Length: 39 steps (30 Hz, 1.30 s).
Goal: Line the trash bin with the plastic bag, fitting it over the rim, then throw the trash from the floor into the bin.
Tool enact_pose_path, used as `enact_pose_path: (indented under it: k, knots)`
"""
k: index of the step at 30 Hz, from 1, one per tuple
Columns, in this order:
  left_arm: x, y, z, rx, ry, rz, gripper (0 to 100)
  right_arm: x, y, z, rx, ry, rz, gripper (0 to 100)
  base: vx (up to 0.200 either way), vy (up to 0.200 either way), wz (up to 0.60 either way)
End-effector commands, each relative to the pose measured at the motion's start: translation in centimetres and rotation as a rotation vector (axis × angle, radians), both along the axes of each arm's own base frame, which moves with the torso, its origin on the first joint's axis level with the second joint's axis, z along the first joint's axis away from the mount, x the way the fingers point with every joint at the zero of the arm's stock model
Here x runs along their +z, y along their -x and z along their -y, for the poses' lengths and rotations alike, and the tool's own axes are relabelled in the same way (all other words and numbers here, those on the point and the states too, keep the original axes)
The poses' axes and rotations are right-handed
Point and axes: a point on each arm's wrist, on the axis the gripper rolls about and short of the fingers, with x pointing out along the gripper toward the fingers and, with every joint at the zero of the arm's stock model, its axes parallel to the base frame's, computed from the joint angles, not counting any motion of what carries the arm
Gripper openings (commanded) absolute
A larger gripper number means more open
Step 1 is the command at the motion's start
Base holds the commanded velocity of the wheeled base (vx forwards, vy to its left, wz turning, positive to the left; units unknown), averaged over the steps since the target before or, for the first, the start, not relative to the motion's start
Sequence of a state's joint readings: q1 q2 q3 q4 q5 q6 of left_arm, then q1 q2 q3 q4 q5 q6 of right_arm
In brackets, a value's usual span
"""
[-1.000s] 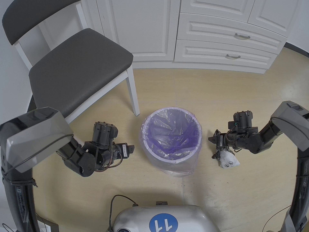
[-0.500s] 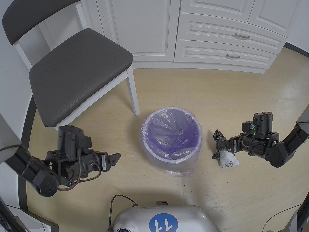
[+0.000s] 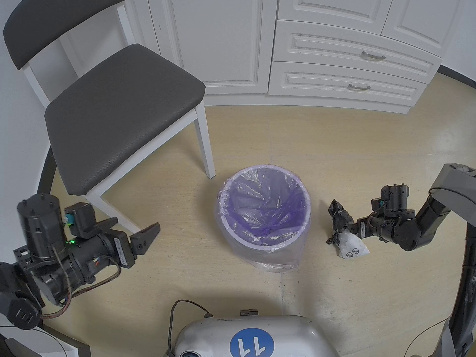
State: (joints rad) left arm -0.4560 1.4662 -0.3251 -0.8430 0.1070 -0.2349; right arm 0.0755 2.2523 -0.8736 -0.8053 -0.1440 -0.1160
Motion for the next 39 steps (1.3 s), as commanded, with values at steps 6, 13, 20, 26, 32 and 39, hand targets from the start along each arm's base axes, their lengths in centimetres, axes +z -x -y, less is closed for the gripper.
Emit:
enact_pose_path:
  k: [6,13,20,26,32,39]
  knots:
    - [5.1,2.7,-2.6,0.056,0.049,0.249,100,-8.8,-9.5,2.0,0.040,-0.082,-0.143,100,0.000,0.000,0.00]
    - [5.1,2.3,-3.0,0.080,0.035,0.250,100,-11.3,-12.4,1.5,0.060,-0.158,-0.129,100,0.000,0.000,0.00]
    - [5.4,2.5,-3.1,0.084,0.042,0.268,100,-12.4,-13.2,1.1,0.023,-0.220,-0.104,100,0.000,0.000,0.00]
    - [5.5,2.7,-3.1,0.082,0.033,0.278,100,-12.8,-13.4,1.2,0.013,-0.220,-0.105,100,0.000,0.000,0.00]
    - [5.6,2.7,-3.2,0.082,0.032,0.280,100,-12.8,-13.4,1.2,0.010,-0.227,-0.109,100,0.000,0.000,0.00]
    - [5.4,2.7,-3.1,0.082,0.027,0.273,100,-12.8,-13.3,1.2,-0.011,-0.248,-0.110,0,0.000,0.000,0.00]
